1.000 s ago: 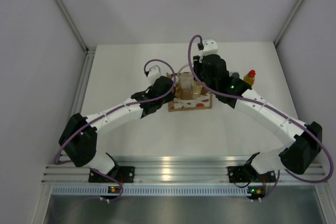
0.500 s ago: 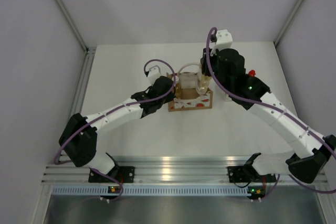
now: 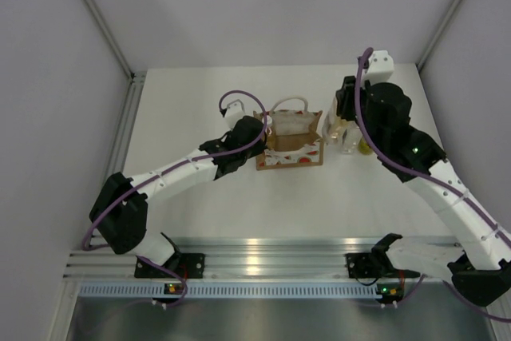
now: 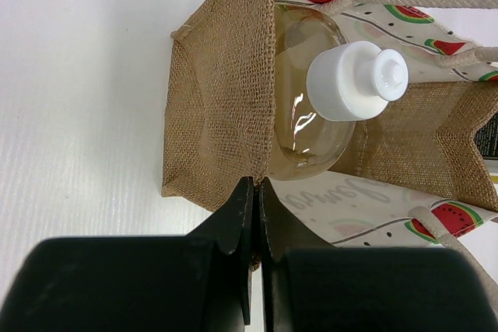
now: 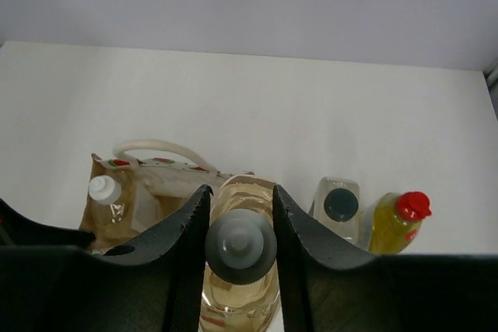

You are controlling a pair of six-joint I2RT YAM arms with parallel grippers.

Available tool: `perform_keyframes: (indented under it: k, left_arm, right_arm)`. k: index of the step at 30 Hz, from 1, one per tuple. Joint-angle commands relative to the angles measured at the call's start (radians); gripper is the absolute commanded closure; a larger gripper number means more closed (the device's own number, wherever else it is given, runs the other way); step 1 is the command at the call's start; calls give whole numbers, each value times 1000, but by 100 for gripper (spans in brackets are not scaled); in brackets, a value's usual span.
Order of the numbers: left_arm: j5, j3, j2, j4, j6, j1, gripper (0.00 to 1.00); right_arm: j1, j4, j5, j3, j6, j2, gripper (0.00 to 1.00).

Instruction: Take the personal care products out of the canvas bag

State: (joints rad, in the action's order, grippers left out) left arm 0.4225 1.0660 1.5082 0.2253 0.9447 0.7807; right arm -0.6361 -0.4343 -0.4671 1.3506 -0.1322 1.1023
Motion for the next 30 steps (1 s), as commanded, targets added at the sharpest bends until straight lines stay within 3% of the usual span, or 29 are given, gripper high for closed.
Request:
perform_keyframes:
  k: [1, 13, 23, 30]
  left_arm:
    - [-41, 12, -12, 23, 9, 11, 100]
    - [-54, 11, -22, 23, 8, 12, 100]
    - [-65, 18, -23, 25, 11, 11, 100]
    - [-62, 12, -26, 23, 5, 11, 100]
  right_arm:
    - [39, 129, -41, -33, -9, -103, 100]
    - [288, 236, 41, -382, -67, -306, 100]
    - [378, 407, -209, -614, -121, -357, 100]
    - [466, 571, -295, -653, -109, -250, 100]
